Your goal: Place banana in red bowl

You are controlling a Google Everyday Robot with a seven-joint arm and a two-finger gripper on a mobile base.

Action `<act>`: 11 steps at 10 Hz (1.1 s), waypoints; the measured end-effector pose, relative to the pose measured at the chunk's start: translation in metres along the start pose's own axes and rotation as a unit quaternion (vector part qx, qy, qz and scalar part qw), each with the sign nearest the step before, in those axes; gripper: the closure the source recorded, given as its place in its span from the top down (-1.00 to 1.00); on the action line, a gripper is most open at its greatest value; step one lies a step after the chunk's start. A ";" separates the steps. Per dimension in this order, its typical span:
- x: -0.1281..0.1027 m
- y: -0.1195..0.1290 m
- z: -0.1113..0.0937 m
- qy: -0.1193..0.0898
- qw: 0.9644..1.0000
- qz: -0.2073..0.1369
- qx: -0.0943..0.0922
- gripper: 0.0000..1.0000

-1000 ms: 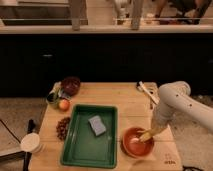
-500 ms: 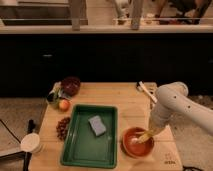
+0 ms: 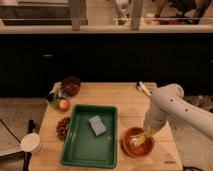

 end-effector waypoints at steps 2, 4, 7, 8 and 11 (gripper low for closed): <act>-0.007 -0.003 0.002 -0.009 1.000 -0.027 0.004 -1.00; -0.013 -0.007 0.002 -0.016 0.999 -0.044 0.007 -1.00; -0.021 -0.011 0.005 -0.027 0.997 -0.066 0.007 -1.00; -0.023 -0.012 0.005 -0.029 0.997 -0.071 0.008 -1.00; -0.025 -0.013 0.007 -0.030 0.996 -0.078 0.006 -1.00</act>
